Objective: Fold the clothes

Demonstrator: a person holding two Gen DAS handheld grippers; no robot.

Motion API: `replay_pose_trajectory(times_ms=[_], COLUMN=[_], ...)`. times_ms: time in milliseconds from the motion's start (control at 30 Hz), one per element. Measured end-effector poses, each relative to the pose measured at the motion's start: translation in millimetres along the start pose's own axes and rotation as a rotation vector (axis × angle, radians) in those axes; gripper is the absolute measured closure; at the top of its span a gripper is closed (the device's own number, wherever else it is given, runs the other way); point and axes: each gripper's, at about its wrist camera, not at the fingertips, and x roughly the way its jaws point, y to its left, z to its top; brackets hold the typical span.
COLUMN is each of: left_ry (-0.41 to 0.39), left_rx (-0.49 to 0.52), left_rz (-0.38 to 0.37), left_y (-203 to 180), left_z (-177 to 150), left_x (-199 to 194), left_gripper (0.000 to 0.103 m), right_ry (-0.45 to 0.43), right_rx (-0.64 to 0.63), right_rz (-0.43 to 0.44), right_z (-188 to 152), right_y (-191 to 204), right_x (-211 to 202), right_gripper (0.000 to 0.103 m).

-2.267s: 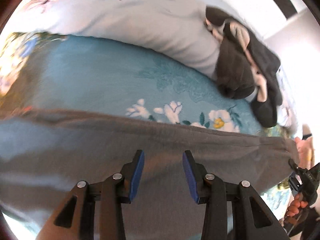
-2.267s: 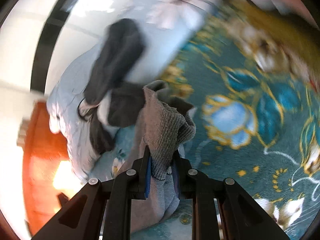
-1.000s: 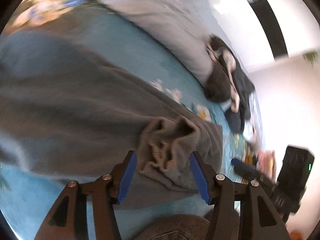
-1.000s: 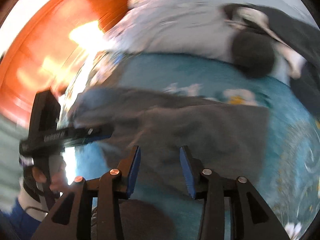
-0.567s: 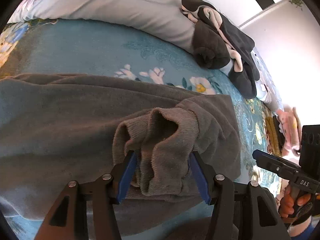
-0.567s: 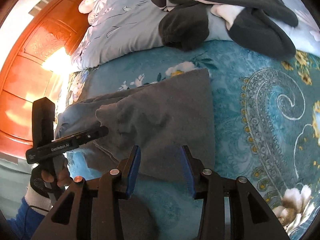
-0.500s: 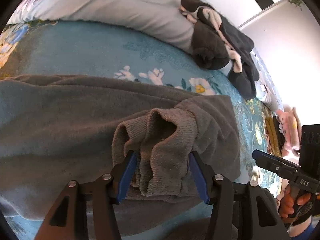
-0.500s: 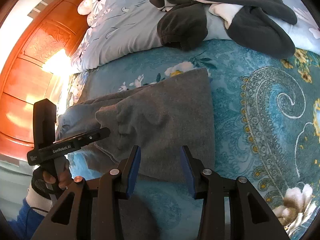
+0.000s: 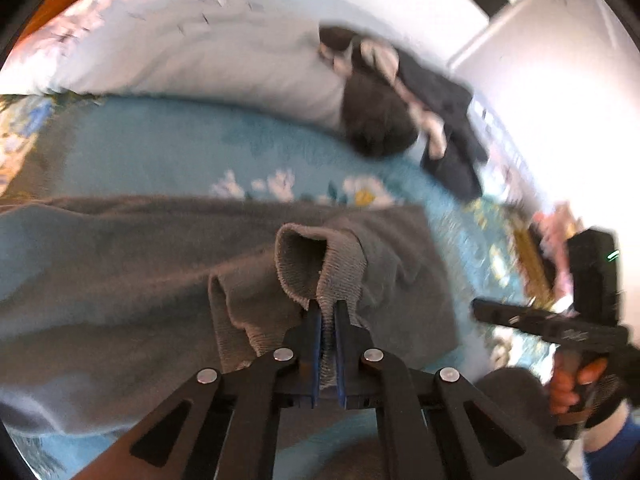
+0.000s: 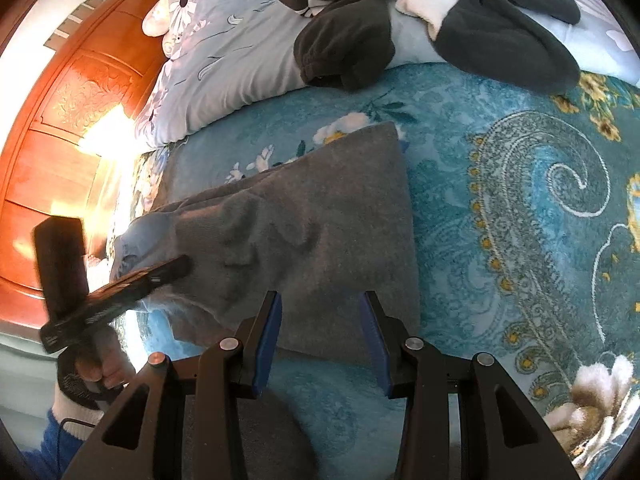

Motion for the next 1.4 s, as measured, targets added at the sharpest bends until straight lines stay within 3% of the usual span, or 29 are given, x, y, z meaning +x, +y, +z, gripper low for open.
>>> replay_pose_trajectory(times_ms=[67,300,400,500,533,600,633,933,1033,1133,1233,1333,1400], left_ry=[-0.038,0.082,0.075,0.072,0.071,0.068,0.07,0.102,0.082,0.065,0.025,-0.047,-0.033], left_rx=[-0.024,-0.129,-0.147,-0.131,-0.147,-0.207,-0.231,-0.253,-0.239,-0.196,-0.145,-0.157,-0.145], left_rz=[-0.01,0.075,0.07,0.073,0.046,-0.036,-0.072,-0.114,-0.129,-0.142,-0.145,-0.15,-0.089], left_y=[3.2,46.1,46.6,43.3,45.3,51.4,54.2,62.2,58.6,48.5,37.6,42.8,48.5], left_z=[-1.7,-25.1,-21.3,-16.6,-15.2,-12.5,-9.1,3.0,4.8,8.2,18.2,31.6,37.0], left_x=[-13.6,20.6,16.3,13.8,13.5,16.7,21.3,48.8,46.5,43.0,32.1,14.4,17.6], left_gripper=[0.097,0.093,0.092,0.073,0.056,0.039,0.038,0.041,0.074,0.093,0.094,0.094,0.094], right_ry=[-0.002,0.031,0.056,0.078,0.081,0.085,0.083,0.085,0.083,0.082,0.077,0.059,0.054], right_rx=[0.007,-0.019,-0.03,-0.016,-0.003,0.019,0.021,0.026,0.025,0.023,0.016,-0.014,-0.031], right_rz=[0.003,0.012,-0.029,-0.077,-0.076,-0.07,-0.069,-0.065,-0.059,-0.054,-0.043,-0.023,-0.013], right_z=[-0.1,1.0,1.1,0.6,0.0,-1.5,-2.1,0.7,-0.7,0.5,2.2,4.0,5.6], right_y=[-2.1,7.0,5.6,-1.7,-4.9,-10.2,-11.4,-11.7,-11.5,-11.4,-8.2,-0.7,3.5], right_x=[-0.6,13.9,23.2,31.0,31.8,32.2,31.4,29.7,26.9,25.3,23.8,19.6,19.8], right_gripper=[0.061,0.061,0.061,0.061,0.061,0.061,0.061,0.061,0.061,0.061,0.061,0.061,0.061])
